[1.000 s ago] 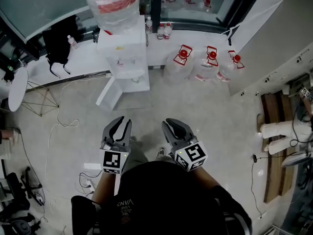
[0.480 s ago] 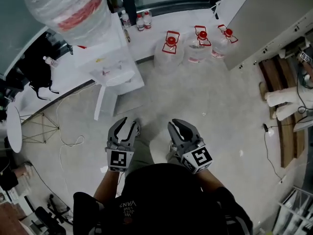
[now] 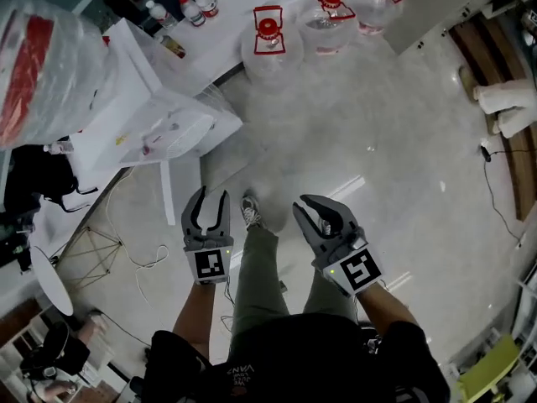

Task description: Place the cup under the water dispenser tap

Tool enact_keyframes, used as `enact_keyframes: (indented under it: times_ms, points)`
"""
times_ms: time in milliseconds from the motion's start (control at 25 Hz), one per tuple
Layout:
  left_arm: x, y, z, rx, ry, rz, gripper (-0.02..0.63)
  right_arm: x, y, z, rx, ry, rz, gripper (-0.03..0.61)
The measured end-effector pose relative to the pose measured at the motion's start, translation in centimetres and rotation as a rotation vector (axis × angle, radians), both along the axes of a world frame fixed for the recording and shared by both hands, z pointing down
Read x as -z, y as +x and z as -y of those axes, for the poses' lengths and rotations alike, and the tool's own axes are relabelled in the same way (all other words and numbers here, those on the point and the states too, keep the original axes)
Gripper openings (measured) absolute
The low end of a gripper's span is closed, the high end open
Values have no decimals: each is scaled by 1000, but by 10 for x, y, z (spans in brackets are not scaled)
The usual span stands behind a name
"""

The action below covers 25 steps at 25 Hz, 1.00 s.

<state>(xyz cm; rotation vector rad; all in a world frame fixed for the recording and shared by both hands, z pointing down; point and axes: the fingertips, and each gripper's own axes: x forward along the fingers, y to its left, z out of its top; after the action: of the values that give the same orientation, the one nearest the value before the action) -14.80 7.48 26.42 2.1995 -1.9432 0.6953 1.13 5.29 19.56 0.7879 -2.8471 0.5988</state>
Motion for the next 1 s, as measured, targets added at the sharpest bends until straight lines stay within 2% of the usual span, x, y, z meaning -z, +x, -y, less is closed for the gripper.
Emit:
enact_keyframes:
  times_ms: [320,600,800,1000]
  points:
    - [-155,-19,47,-11,-104,13,186,-121,-10,40,-62,-86,8,46]
    - [-283,-42,68,-63,-170,73,192,-231,-26,51,-71,-152,-4,47]
    - [-356,-77,76,-14,-218,69,193,-294,-40,54,-65,-183,-20,47]
    - [-418,-114,93,-22,-250,116,198,-357,-59,63,-71,-202,-43,47]
